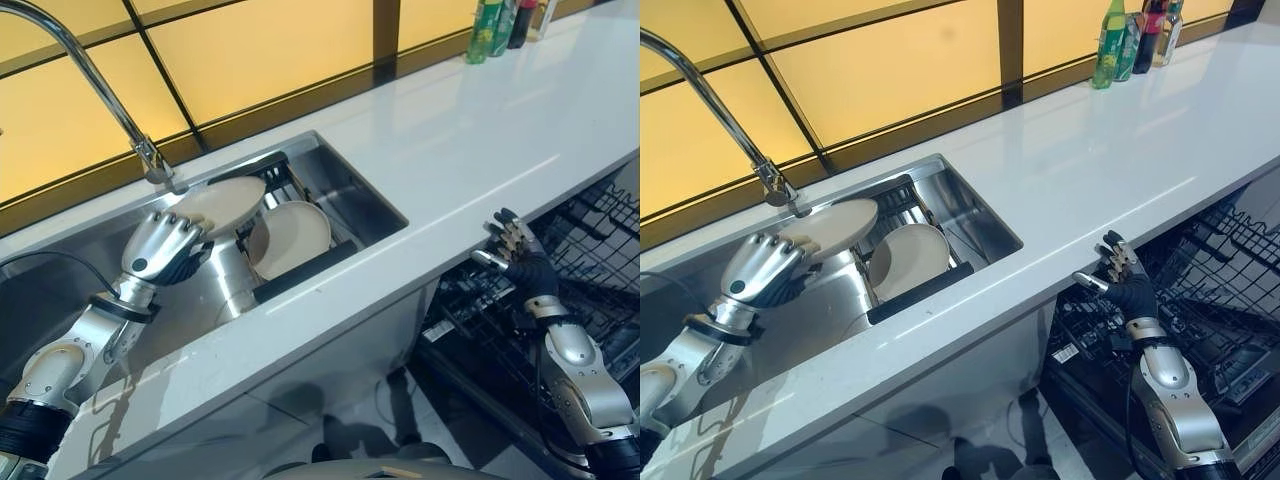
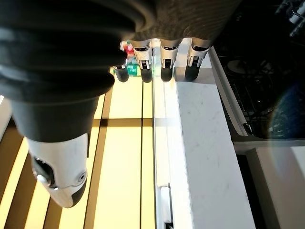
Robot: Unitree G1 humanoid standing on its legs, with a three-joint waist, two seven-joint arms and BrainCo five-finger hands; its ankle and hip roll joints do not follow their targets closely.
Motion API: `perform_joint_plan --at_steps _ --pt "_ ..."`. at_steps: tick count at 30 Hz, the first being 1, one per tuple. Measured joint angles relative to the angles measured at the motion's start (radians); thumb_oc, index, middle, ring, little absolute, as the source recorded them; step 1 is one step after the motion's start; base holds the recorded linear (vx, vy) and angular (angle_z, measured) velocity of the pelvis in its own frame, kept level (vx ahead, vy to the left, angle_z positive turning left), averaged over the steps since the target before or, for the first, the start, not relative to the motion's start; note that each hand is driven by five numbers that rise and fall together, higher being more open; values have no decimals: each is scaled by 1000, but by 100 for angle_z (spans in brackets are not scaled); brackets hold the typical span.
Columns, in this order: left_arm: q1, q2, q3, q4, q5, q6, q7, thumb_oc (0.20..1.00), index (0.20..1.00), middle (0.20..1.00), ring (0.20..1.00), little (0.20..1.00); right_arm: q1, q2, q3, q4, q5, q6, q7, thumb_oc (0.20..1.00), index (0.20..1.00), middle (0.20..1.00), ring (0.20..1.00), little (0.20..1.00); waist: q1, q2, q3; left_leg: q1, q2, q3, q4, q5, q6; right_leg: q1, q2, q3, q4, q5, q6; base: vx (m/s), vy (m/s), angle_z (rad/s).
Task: Pick up plates and place into dishwasher.
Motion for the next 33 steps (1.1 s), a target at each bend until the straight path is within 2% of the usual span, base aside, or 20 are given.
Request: perform_joint_plan --at_steps 4,8,10,13,16,19,22,25,28,30,33 --pt "-7 0 4 -93 -50 -71 -18 200 200 200 200 200 1 -12 3 -4 -13 2 -24 1000 1000 1000 1000 1000 15 -11 -8 -7 3 -2 1 5 -1 -14 3 -1 0 6 -1 -67 -51 -1" --pt "-9 0 36 -142 -116 -95 -58 200 200 200 200 200 3 -21 0 -30 -13 8 -36 1000 1000 1000 1000 1000 17 -12 -10 -20 4 -2 2 8 -2 -28 5 1 0 12 -3 -83 -34 -2" --pt "-15 0 53 -157 -155 -98 -71 200 200 200 200 200 4 -32 -5 -56 -14 33 -27 1000 1000 1000 1000 1000 18 -14 -11 -22 5 1 4 10 1 -32 7 5 0 14 -6 -78 -25 -4" --pt "-24 0 75 -189 -188 -99 -92 200 200 200 200 200 -19 -68 -11 -192 -16 43 69 1000 1000 1000 1000 1000 24 -17 -18 -24 8 1 4 9 -1 -35 11 4 0 15 -9 -76 -17 0" --pt "-28 16 76 -202 -201 -113 -96 200 200 200 200 200 -87 -123 -18 -227 -46 89 185 1000 1000 1000 1000 1000 36 -42 -57 -26 11 4 4 5 -6 -43 14 6 0 12 -13 -79 -14 -1" --pt "-28 74 100 -222 -237 -115 -102 200 200 200 200 200 -80 -240 -63 -212 -97 171 355 1000 1000 1000 1000 1000 52 -75 -69 -26 11 5 5 5 -6 -43 15 8 0 10 -14 -83 -9 0" --pt "-28 120 136 -222 -269 -106 -102 200 200 200 200 200 -36 -341 -113 -204 -112 187 509 1000 1000 1000 1000 1000 49 -98 -76 -27 11 22 5 2 -5 -49 13 12 0 9 -12 -83 -11 -9" --pt "-28 138 147 -222 -284 -102 -101 200 200 200 200 200 -24 -381 -142 -185 -110 152 612 1000 1000 1000 1000 1000 29 -109 -83 -26 13 31 4 -2 -5 -57 14 27 0 11 -12 -82 -11 -17" --pt "-27 140 146 -222 -284 -102 -100 200 200 200 200 200 -5 -426 -173 -194 -60 57 699 1000 1000 1000 1000 1000 12 -110 -83 -26 14 40 1 -8 -6 -63 16 38 0 11 -11 -68 -6 -12" --pt "-28 140 144 -222 -284 -106 -97 200 200 200 200 200 -7 -435 -174 -209 -8 10 709 1000 1000 1000 1000 1000 -2 -110 -83 -26 16 47 1 -9 -6 -65 17 44 0 12 -12 -54 -10 -11" --pt "-37 138 126 -217 -283 -118 -94 200 200 200 200 200 -45 -418 -173 -204 35 -37 659 1000 1000 1000 1000 1000 -7 -108 -83 -25 16 56 4 -9 -6 -67 18 54 0 14 -13 -41 -9 -9"
